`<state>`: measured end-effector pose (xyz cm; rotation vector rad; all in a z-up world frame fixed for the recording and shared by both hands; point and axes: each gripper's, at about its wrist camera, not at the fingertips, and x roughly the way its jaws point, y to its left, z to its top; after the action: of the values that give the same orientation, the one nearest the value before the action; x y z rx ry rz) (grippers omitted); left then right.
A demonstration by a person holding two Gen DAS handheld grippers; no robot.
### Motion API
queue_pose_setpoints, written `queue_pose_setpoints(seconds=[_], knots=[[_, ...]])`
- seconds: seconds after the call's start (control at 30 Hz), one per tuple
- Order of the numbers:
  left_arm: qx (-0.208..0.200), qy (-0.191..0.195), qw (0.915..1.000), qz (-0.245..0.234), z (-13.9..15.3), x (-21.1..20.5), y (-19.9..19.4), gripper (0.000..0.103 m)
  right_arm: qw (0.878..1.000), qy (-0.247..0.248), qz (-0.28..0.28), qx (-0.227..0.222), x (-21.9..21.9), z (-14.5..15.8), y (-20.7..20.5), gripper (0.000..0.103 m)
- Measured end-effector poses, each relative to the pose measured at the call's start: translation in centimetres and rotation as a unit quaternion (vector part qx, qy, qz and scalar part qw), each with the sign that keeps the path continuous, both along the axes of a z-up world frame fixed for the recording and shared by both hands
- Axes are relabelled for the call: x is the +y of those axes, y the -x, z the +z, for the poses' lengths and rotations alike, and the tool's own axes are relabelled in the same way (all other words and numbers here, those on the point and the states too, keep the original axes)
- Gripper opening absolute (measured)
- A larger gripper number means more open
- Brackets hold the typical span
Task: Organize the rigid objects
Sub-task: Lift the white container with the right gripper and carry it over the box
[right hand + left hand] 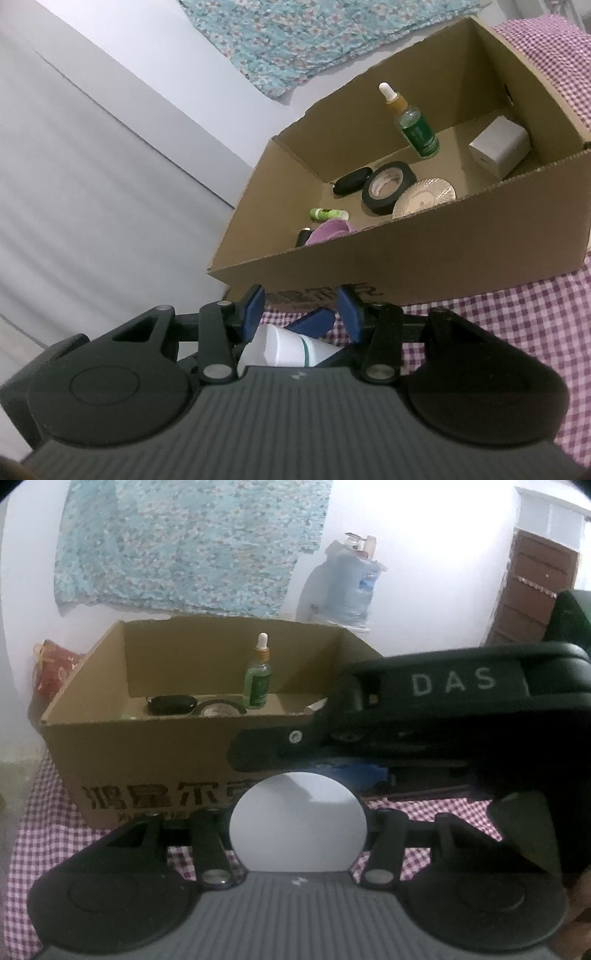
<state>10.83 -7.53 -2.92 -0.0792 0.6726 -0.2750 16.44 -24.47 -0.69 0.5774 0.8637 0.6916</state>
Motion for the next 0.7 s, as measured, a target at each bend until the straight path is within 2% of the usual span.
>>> queue_pose_setpoints(seconds=[0.3,0.7], knots=[[0.016,0.024,0.9996,-0.004,-0.2,0.9,-1.7,0.054,1.000,-0.012,-0.028,0.000,-1.8,0.1,0.0,0.045],[0.004,0.045,0.9989,-0.016,-1.4,0.3,-2.6,0.056,0.996,-0.032,-0.081,0.008,-5.6,-0.3,0.6,0.048]])
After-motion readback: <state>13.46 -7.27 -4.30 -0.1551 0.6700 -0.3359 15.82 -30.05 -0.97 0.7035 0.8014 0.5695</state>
